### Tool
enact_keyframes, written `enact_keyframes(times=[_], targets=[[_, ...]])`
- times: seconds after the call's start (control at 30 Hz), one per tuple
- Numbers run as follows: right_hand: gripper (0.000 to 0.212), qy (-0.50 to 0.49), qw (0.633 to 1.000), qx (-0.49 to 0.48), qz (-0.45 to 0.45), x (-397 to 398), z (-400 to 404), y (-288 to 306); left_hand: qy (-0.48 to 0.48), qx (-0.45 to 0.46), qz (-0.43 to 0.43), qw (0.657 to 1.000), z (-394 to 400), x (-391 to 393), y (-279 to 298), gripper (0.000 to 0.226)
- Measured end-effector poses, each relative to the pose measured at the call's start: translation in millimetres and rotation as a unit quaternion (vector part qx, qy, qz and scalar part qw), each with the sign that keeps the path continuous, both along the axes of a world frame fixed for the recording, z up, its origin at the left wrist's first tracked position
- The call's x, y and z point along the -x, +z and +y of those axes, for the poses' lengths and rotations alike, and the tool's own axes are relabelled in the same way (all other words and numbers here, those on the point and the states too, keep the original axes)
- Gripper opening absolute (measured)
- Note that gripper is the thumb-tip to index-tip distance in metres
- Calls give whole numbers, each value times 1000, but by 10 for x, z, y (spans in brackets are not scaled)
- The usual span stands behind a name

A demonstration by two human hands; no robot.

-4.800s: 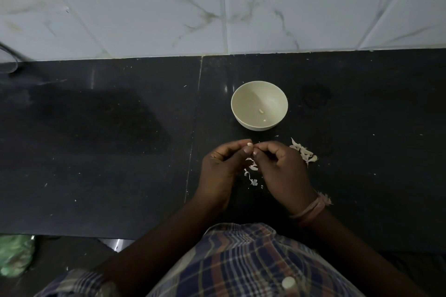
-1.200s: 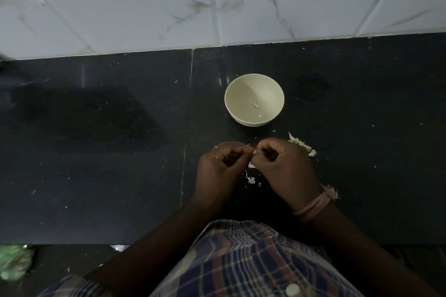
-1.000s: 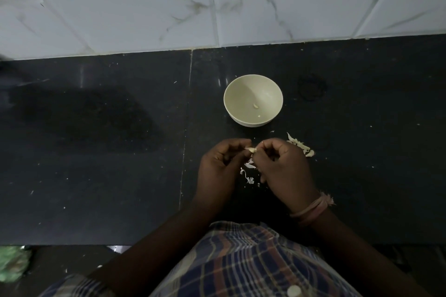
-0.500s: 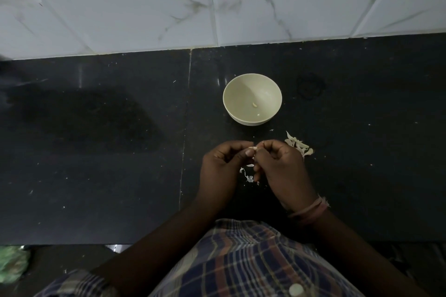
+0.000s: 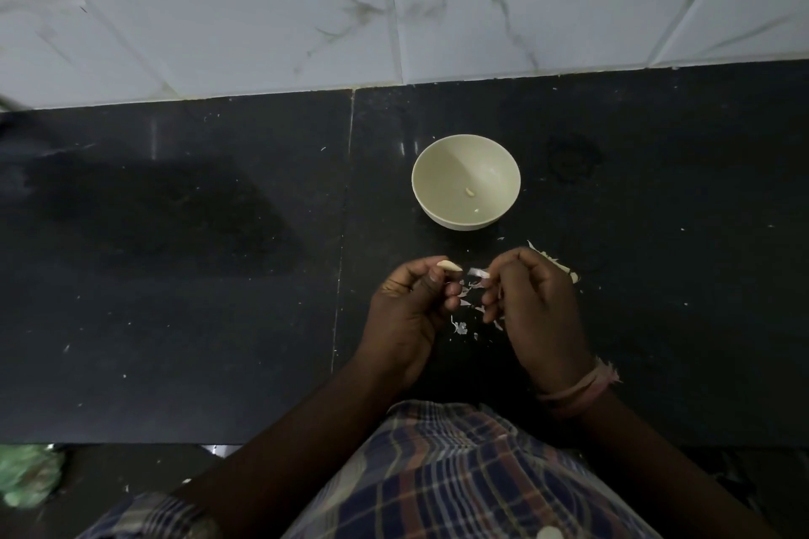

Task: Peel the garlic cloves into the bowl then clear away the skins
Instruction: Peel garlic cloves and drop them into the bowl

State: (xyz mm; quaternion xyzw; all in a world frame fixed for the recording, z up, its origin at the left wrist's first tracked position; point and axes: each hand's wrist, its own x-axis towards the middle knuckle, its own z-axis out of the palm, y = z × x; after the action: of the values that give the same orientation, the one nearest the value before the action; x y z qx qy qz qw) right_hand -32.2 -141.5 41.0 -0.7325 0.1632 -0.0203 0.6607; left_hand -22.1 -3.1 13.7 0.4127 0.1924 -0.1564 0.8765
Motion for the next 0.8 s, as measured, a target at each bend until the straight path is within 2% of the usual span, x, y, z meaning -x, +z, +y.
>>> enact_keyframes(times=[0.07,0.2,0.23,0.33,0.53,0.67,0.73,0.8], targets=[[35,-7,997,71,-4,-16,-6,-11,-8,-7,-2,1000,-1,3,7,20],[6,-1,995,104,-11,-15,-11,-102,-8,-26,-11,1000,6,12,-1,20],[5,9,993,113,-14,1,-17,-121,-5,-34,-14,999,11,12,-12,19],[15,51,983,167,-49,44,-17,-90,-4,-68,-29,997,37,15,-42,13],[17,94,964,207,-136,61,42,15,-3,-92,-52,994,57,23,-33,12],[13,112,957,229,-137,49,44,-28,-19,-76,-37,996,52,41,-21,10],[9,95,973,183,-105,50,52,-46,-13,-80,-24,996,43,44,-33,12],[10,55,996,62,-45,53,63,-68,1,-91,-2,996,33,42,-67,14]])
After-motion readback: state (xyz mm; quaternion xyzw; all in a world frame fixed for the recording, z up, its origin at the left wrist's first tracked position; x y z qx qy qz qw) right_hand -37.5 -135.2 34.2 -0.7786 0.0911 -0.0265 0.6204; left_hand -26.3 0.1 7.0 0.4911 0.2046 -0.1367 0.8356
